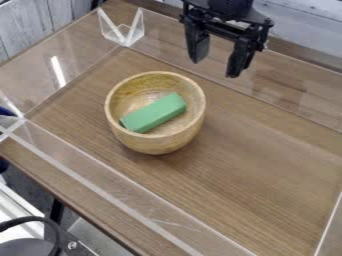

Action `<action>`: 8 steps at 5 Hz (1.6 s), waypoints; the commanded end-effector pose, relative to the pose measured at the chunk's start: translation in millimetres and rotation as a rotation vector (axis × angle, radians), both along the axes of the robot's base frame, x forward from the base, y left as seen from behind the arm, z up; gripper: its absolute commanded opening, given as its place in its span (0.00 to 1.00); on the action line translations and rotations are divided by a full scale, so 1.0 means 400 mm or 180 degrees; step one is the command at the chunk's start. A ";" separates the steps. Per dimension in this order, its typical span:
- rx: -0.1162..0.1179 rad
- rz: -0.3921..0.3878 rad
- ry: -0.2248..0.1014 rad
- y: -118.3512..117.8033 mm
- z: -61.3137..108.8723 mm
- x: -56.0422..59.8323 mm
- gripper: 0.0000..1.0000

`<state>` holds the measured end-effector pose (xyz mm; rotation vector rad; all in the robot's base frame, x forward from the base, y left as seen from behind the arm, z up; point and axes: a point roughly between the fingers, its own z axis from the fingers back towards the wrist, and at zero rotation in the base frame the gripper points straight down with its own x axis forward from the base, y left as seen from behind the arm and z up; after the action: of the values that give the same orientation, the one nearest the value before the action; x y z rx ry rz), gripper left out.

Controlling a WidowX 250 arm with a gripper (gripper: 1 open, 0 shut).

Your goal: Remove the green block from inside the brown bowl and put it on the table

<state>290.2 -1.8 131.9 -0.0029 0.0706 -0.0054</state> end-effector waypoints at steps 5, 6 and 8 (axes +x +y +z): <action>0.0084 0.0044 0.0089 0.146 -0.099 -0.112 1.00; 0.0066 0.0047 0.0081 0.158 -0.122 -0.101 1.00; 0.0046 0.0020 0.0074 0.156 -0.148 -0.084 1.00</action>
<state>246.6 58.1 61.2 -0.0019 0.1484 0.0041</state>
